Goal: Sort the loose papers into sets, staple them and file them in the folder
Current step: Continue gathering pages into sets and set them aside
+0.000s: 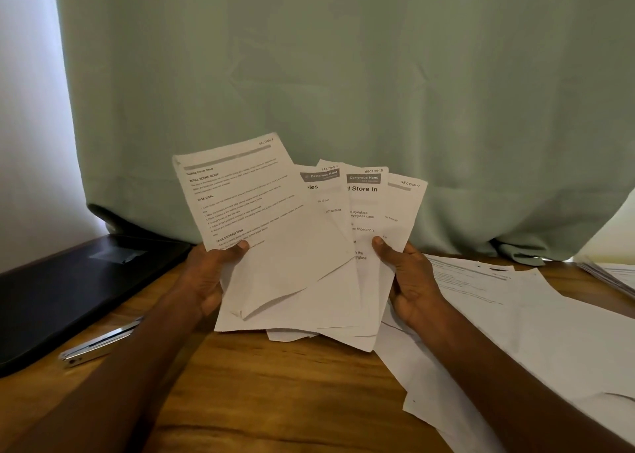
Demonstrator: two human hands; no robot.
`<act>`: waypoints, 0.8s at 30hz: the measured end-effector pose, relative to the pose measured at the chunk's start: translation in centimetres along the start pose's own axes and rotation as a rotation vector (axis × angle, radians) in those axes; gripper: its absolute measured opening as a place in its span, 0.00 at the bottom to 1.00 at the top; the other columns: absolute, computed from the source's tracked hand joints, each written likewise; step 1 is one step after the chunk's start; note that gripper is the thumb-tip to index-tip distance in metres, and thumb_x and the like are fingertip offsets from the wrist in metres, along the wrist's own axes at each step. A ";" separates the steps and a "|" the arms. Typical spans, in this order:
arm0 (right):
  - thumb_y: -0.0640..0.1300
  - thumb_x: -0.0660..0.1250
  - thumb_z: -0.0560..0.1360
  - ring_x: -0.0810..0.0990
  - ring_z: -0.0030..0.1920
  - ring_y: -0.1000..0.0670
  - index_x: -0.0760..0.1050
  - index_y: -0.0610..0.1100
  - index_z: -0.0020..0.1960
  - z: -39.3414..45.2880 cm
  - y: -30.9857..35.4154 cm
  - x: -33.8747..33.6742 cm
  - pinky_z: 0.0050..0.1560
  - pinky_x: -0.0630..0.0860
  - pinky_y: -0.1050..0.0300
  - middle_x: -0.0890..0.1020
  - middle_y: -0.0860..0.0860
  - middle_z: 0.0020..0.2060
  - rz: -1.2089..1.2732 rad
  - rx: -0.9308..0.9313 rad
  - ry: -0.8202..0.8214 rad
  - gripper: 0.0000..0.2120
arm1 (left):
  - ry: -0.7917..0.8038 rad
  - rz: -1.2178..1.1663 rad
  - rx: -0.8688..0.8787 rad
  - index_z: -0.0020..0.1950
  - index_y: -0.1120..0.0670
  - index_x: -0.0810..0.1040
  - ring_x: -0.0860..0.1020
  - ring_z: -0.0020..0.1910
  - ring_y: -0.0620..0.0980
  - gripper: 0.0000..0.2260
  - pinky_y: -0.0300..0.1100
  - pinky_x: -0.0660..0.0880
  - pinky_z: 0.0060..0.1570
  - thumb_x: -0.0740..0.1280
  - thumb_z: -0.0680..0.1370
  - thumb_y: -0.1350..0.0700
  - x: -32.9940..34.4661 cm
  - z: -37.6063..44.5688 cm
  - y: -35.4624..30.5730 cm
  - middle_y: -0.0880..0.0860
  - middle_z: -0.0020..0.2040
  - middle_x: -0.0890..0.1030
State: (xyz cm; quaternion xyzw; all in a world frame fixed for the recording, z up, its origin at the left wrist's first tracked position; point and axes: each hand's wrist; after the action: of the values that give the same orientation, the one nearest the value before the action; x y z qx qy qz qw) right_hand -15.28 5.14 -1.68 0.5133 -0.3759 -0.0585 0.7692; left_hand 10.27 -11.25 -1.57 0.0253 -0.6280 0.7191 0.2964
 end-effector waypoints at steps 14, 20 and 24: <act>0.39 0.74 0.75 0.84 0.58 0.37 0.79 0.43 0.66 -0.5 0.0 0.4 0.63 0.77 0.33 0.85 0.43 0.58 -0.014 0.040 0.033 0.20 | 0.126 -0.056 -0.055 0.75 0.58 0.72 0.79 0.66 0.61 0.21 0.58 0.78 0.61 0.64 0.82 0.68 1.1 -0.9 0.1 0.60 0.68 0.80; 0.50 0.68 0.80 0.84 0.60 0.39 0.78 0.46 0.68 -0.9 0.4 0.8 0.65 0.76 0.34 0.85 0.44 0.59 -0.038 0.068 0.091 0.18 | 0.245 0.108 0.002 0.69 0.56 0.77 0.82 0.62 0.59 0.27 0.53 0.82 0.54 0.74 0.71 0.66 1.1 -1.1 0.5 0.56 0.62 0.84; 0.58 0.68 0.77 0.84 0.60 0.42 0.79 0.50 0.66 -1.5 0.6 1.4 0.65 0.77 0.36 0.85 0.46 0.59 -0.114 0.124 0.194 0.20 | 0.332 0.240 0.064 0.72 0.53 0.75 0.83 0.62 0.52 0.33 0.47 0.82 0.57 0.76 0.68 0.65 1.7 -1.4 0.2 0.52 0.64 0.84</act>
State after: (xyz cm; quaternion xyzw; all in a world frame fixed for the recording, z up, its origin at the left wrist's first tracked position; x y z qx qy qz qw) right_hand -13.54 5.85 -0.75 0.5839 -0.2729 -0.0291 0.7640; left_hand 9.31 -9.28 -1.34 -0.1593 -0.5459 0.7630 0.3073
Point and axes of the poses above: each hand's wrist, its own z-axis towards the middle knuckle, its own x-axis out of the palm, y = z × x
